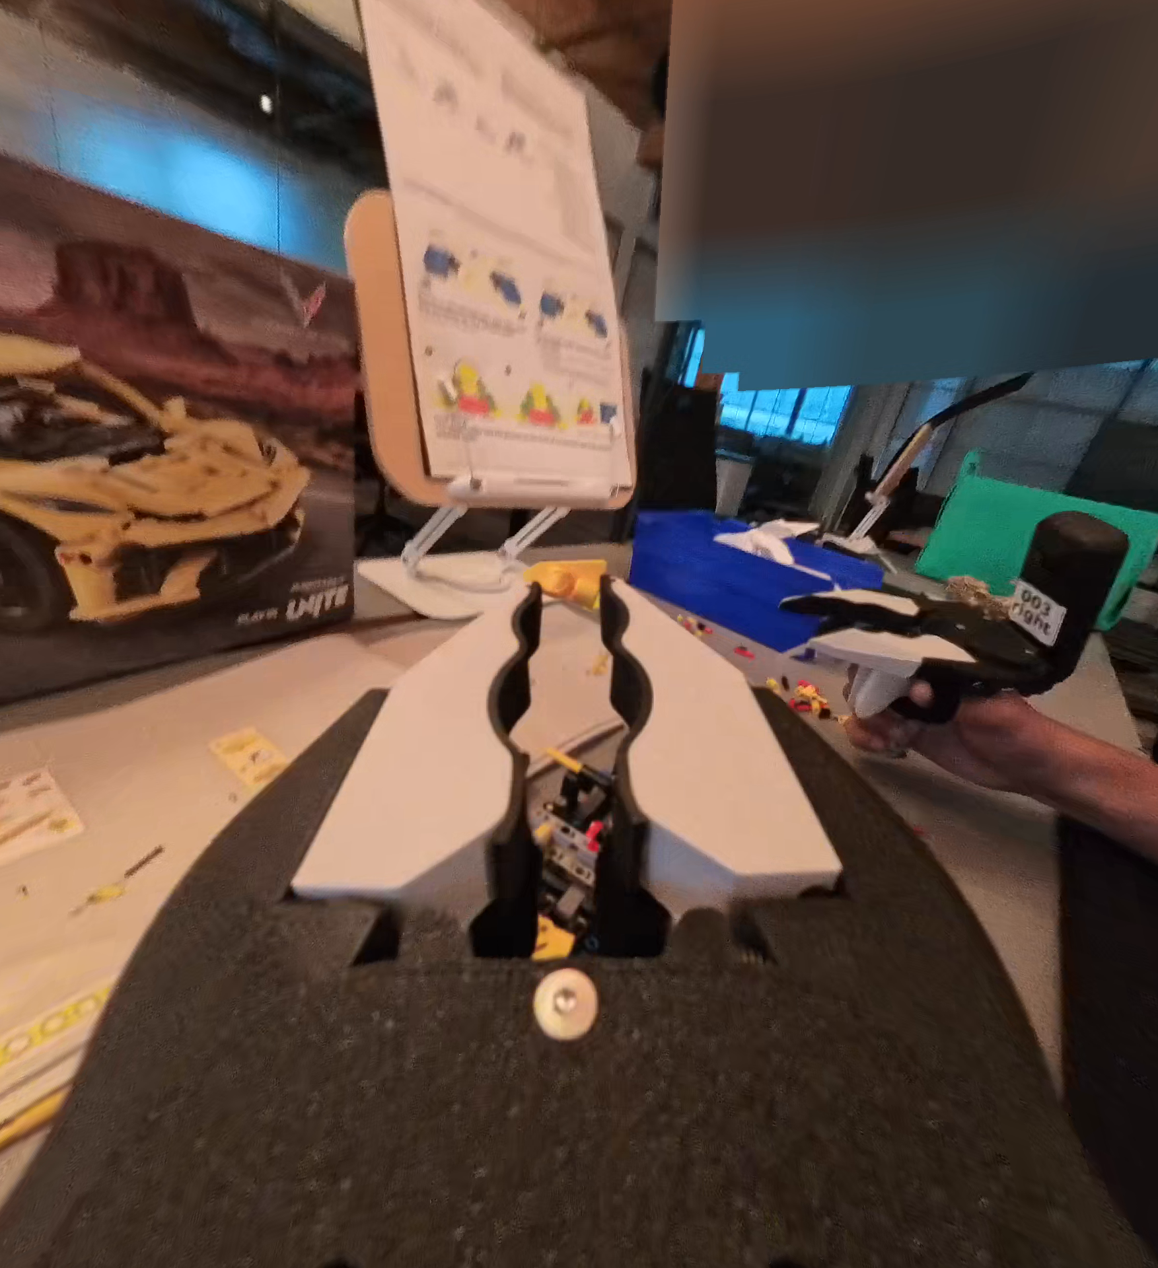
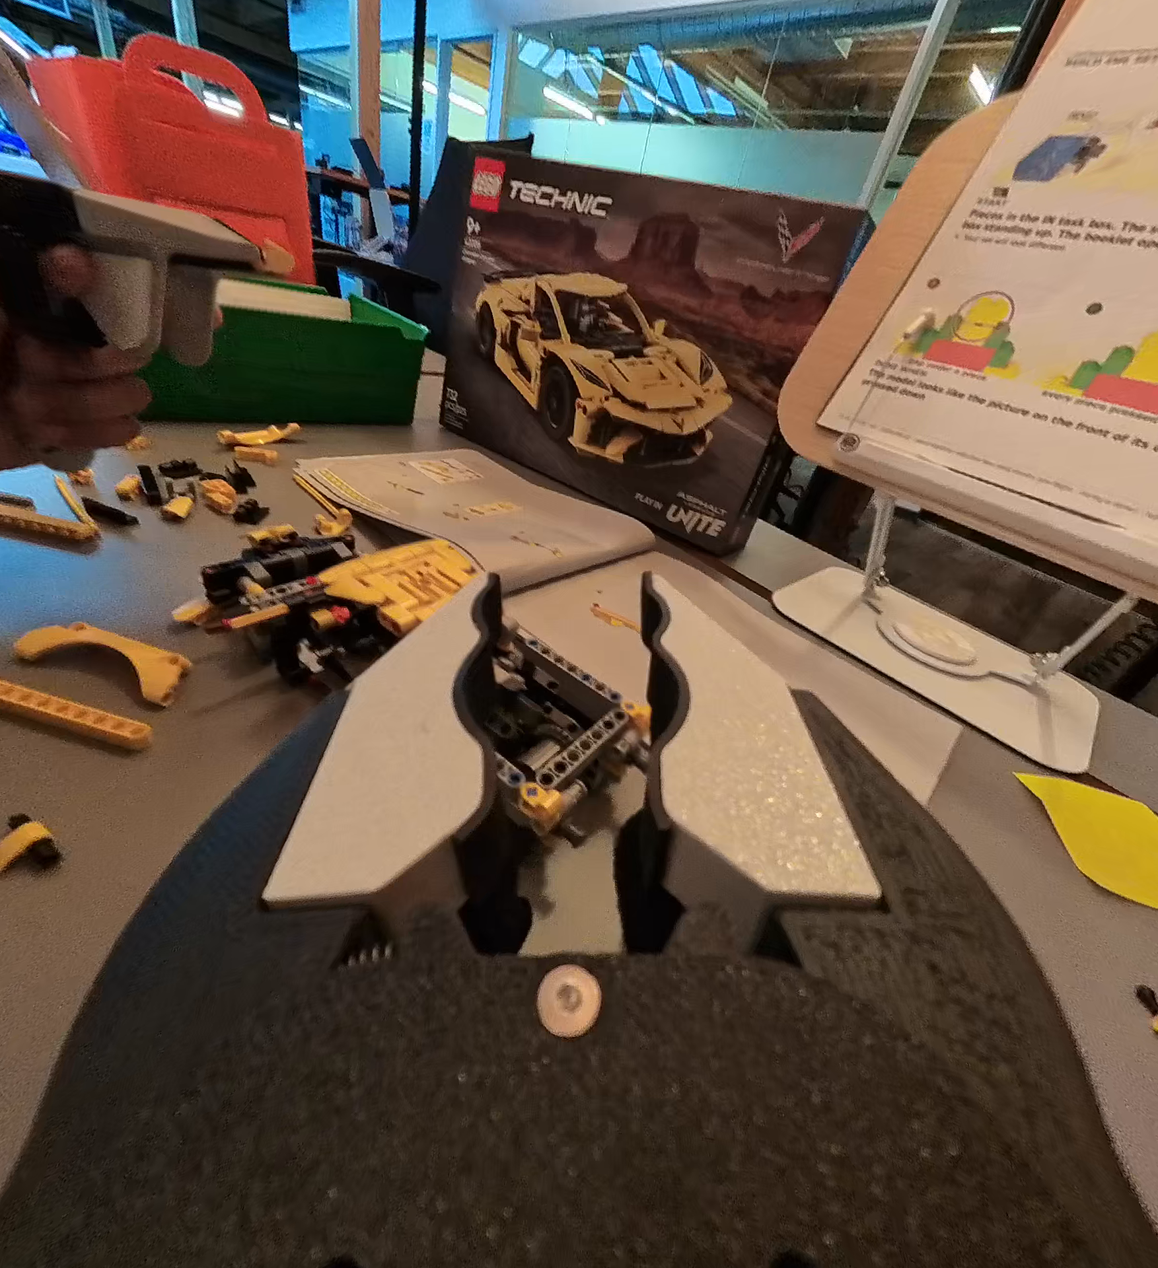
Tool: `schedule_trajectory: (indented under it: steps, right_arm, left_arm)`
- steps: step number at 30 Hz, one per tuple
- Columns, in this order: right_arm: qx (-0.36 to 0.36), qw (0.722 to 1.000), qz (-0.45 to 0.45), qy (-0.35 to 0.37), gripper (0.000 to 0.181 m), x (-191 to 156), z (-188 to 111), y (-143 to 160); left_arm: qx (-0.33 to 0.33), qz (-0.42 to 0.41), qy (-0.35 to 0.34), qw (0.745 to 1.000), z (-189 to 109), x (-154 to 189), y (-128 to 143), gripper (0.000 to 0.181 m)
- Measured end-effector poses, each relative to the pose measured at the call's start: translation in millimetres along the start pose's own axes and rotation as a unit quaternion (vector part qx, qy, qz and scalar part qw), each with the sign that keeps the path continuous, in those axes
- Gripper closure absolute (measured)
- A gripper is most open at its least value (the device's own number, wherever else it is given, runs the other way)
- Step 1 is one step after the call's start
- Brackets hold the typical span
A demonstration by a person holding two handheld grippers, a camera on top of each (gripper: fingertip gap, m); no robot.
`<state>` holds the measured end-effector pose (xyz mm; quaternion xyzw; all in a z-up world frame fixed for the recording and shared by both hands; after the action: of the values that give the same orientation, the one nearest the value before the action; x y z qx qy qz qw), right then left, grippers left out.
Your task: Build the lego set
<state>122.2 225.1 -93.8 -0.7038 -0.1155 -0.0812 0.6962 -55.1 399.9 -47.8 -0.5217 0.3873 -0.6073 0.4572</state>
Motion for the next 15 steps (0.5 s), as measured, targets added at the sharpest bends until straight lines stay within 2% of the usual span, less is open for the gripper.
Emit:
schedule_trajectory:
  steps: [2,4,5,8,10,12,15]
  right_arm:
    - [0.021,1.000,0.014,-0.005,0.142,-7,3,-13]
    - [0.048,0.998,0.033,-0.010,0.141,-15,8,-30]
    - [0.065,0.997,0.043,-0.009,0.142,-18,12,-42]
    - [0.105,0.991,0.073,-0.029,0.142,-36,34,-77]
    - [0.099,0.991,0.080,-0.033,0.145,-44,56,-96]
    - [0.098,0.992,0.062,-0.046,0.144,-57,81,-116]
    - [0.083,0.996,-0.016,-0.023,0.142,-72,110,-133]
  left_arm:
    - [0.063,0.068,0.016,0.996,-8,15,-17,0.165]
    - [0.136,0.149,0.038,0.979,-15,36,-28,0.165]
    - [0.156,0.155,0.051,0.974,-18,46,-29,0.165]
    - [0.211,0.060,0.098,0.971,-26,62,-46,0.164]
    - [0.261,-0.059,0.146,0.952,-33,65,-60,0.165]
    - [0.302,-0.139,0.170,0.928,-35,66,-61,0.166]
    - [0.297,-0.146,0.172,0.928,-27,75,-47,0.165]
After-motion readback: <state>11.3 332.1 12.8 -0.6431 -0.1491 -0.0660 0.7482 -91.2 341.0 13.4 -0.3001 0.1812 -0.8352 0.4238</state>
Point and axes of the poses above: each gripper's, where its closed fingertips meet, z out along the fingers, y out of its underside, x = y × z across the jaws, the point moved 2 cm from there along -z, back along the fingers, and after that the axes turned 4 degrees about -z, right-handed, at the moved point
